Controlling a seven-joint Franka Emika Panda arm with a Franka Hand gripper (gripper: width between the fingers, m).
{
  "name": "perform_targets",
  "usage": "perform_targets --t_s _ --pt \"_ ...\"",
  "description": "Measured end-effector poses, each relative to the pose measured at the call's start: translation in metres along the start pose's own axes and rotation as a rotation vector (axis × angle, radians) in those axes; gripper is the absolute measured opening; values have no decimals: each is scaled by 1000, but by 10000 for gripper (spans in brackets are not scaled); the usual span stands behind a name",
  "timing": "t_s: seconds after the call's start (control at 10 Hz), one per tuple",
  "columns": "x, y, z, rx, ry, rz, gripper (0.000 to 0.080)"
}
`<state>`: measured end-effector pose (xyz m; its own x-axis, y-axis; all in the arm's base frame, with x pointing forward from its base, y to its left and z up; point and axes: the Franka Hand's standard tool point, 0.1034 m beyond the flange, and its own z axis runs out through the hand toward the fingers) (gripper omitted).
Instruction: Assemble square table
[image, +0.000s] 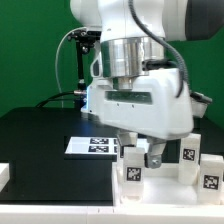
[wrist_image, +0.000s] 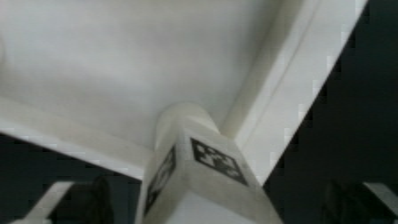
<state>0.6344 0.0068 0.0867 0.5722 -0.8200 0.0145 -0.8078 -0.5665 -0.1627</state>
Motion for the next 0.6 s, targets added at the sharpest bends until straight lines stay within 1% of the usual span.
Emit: perform_targets --t_s 0.3,0.4,0.6 --pt "0 1 0 0 3 -215 646" --pt "3 3 1 -4 11 -359 646" --pt "17 7 4 -12 51 -778 648"
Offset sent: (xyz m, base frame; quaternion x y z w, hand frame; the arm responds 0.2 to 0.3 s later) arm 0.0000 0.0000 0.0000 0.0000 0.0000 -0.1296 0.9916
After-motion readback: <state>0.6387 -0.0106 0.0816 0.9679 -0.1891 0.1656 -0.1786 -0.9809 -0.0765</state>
